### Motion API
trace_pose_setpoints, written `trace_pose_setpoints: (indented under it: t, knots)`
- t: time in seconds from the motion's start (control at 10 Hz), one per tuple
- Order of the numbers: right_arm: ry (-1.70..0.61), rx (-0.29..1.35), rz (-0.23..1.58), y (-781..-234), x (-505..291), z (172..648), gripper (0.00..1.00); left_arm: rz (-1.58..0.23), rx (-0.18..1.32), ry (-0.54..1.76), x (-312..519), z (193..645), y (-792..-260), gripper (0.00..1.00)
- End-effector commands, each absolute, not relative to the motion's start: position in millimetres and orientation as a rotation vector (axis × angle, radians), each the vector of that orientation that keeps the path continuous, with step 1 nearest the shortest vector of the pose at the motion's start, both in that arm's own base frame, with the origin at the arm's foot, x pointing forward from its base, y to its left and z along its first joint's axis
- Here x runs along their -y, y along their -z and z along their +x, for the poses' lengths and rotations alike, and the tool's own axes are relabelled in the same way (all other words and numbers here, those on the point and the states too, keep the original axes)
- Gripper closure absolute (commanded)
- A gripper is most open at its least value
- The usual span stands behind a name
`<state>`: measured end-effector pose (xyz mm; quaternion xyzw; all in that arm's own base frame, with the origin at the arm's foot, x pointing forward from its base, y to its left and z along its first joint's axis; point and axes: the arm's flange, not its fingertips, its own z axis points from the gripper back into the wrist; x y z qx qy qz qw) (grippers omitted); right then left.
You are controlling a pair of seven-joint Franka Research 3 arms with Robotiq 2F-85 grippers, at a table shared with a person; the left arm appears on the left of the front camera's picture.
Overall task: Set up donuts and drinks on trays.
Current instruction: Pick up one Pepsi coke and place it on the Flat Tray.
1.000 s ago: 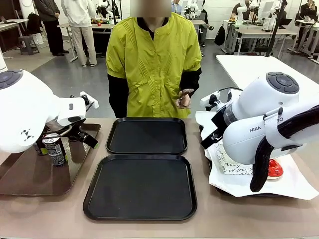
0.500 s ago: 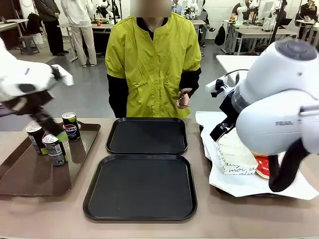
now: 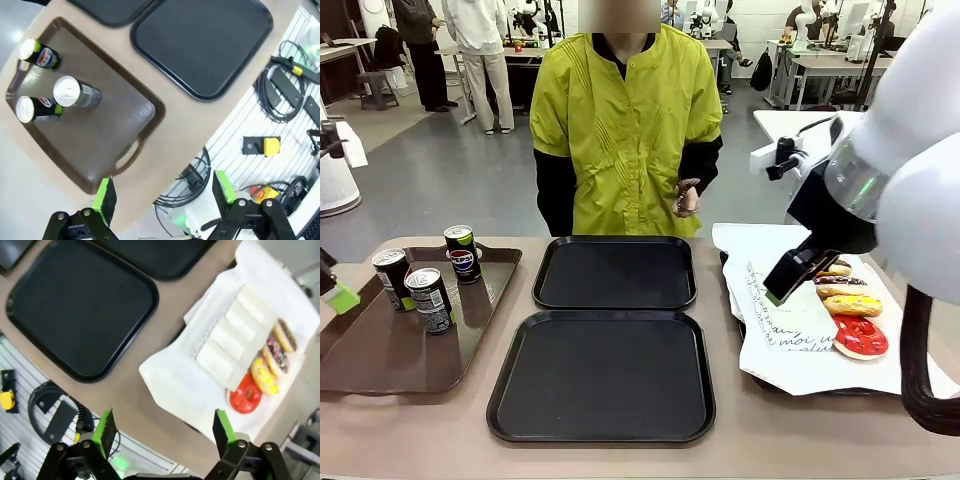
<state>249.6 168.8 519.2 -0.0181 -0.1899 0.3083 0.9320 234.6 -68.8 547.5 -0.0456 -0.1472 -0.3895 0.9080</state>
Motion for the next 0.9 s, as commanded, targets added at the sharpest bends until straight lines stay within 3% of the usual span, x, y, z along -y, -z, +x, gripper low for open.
trace_pose_setpoints:
  t: [0.0, 0.3, 0.4, 0.6, 0.8]
  knots:
    - [-0.650, 0.386, -0.037, -510.5, -174.4, 259.6, 0.00, -0.105, 0.280, 0.816, 69.7, 232.0, -545.1, 0.00]
    - [-0.632, 0.388, -0.040, -518.5, -168.8, 250.3, 0.00, -0.093, 0.295, 0.803, 69.3, 235.1, -546.0, 0.00]
    - [-0.529, 0.335, 0.349, -511.4, -146.0, 261.3, 0.00, -0.392, 0.275, 0.597, 50.4, 254.6, -549.1, 0.00]
    - [-0.244, 0.354, 0.962, -488.1, -69.6, 275.4, 0.00, -0.906, 0.174, 0.294, -9.7, 289.9, -537.8, 0.00]
    - [-0.085, 0.369, 1.199, -447.3, -12.0, 277.7, 0.00, -1.151, 0.121, 0.083, -63.6, 303.2, -508.6, 0.00]
